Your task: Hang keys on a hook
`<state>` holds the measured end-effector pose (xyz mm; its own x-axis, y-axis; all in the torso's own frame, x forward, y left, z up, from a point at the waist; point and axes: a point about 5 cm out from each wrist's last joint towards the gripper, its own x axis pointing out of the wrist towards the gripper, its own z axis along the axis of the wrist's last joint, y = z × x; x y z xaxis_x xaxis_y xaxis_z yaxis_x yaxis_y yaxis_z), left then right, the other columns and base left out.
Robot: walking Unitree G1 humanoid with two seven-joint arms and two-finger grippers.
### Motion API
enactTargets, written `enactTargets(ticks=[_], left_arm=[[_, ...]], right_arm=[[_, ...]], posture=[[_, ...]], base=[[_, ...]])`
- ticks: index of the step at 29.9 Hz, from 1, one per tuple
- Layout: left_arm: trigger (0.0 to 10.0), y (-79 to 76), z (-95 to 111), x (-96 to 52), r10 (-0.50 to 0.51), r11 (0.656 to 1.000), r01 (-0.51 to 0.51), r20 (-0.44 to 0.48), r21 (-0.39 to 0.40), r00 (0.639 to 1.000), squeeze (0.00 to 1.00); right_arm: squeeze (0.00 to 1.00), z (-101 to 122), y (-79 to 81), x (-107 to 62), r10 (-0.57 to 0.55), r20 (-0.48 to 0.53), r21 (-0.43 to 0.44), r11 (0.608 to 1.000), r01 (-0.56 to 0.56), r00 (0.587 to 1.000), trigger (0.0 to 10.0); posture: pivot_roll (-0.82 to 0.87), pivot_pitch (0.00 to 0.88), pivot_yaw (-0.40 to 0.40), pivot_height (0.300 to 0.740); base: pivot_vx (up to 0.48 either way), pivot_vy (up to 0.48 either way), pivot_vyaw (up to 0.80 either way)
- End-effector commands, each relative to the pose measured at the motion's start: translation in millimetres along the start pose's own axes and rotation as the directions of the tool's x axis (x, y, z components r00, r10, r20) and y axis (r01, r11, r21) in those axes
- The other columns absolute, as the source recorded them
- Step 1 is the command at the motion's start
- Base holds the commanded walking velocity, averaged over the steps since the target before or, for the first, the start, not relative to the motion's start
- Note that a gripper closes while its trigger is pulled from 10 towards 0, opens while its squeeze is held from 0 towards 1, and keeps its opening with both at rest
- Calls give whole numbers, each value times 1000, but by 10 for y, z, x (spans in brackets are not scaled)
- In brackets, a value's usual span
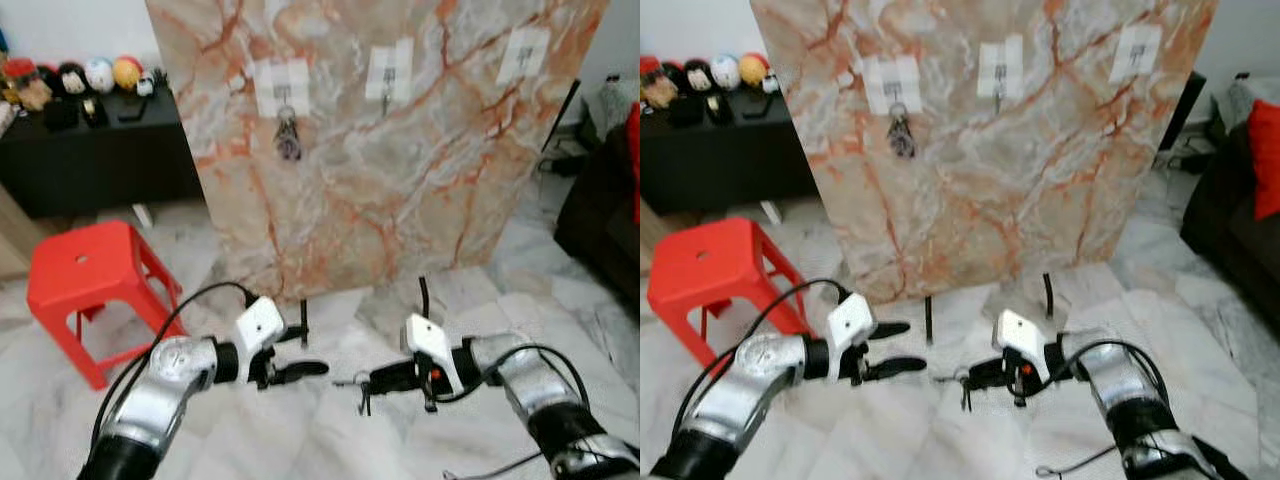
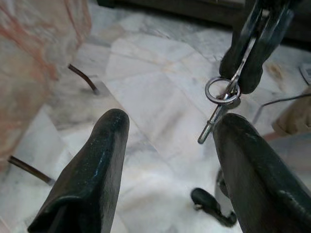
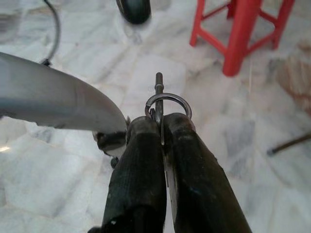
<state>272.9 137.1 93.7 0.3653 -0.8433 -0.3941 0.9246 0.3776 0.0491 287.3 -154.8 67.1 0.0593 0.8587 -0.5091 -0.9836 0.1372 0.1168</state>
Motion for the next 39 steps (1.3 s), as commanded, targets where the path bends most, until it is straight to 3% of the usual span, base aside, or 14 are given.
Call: enactTargets(ticks=[1, 20, 28, 29, 30, 31, 32, 34, 35, 39], left_arm=[[10000, -44, 12, 30, -31, 1000, 31, -8, 0, 999, 0], [10000, -151, -60, 59, -55, 998, 52, -104, -23, 993, 0], [10000, -149, -48, 63, -39, 999, 36, -104, -30, 994, 0], [9647, -147, -46, 64, -37, 999, 35, -104, -30, 994, 0], [6824, -146, -45, 65, -37, 999, 34, -104, -30, 994, 0], [6824, -144, -43, 66, -35, 999, 32, -103, -30, 994, 0], [4784, -141, -40, 68, -33, 999, 30, -101, -30, 994, 0], [4314, -135, -33, 71, -26, 999, 23, -98, -31, 995, 0], [3373, -132, -29, 74, -24, 999, 21, -95, -32, 995, 0], [3647, -122, -15, 80, -12, 1000, 10, -86, -27, 996, 0]], right_arm=[[0, 83, 15, 32, 26, 18, -29, 999, -26, 999, 10000], [0, 344, -38, 77, -10, 87, -74, 997, 16, 996, 10000], [0, 396, -24, 91, -10, 103, -80, 997, 18, 995, 10000], [0, 398, -22, 92, -10, 104, -80, 997, 18, 995, 10000], [0, 400, -22, 94, -10, 105, -80, 997, 19, 994, 10000], [0, 399, -21, 94, -10, 106, -80, 997, 19, 994, 10000], [0, 398, -19, 95, -10, 106, -79, 997, 18, 994, 10000], [0, 385, -9, 105, -10, 104, -74, 997, 17, 995, 10000], [0, 378, -3, 110, -9, 103, -71, 997, 16, 995, 10000], [0, 367, 10, 117, -5, 101, -66, 998, 12, 995, 10000]], posture=[[-55, 30, -37, 740], [-53, 35, -46, 740], [-51, 36, -46, 740], [-51, 36, -46, 740], [-51, 36, -46, 740], [-51, 36, -46, 740], [-51, 36, -46, 740], [-49, 38, -45, 740], [-49, 38, -45, 740], [-49, 38, -45, 740]], base=[[0, 0, 0], [0, 0, 0], [0, 0, 0], [0, 0, 0], [0, 0, 0], [0, 0, 0], [0, 0, 0], [0, 0, 0], [0, 0, 0], [0, 0, 0]])
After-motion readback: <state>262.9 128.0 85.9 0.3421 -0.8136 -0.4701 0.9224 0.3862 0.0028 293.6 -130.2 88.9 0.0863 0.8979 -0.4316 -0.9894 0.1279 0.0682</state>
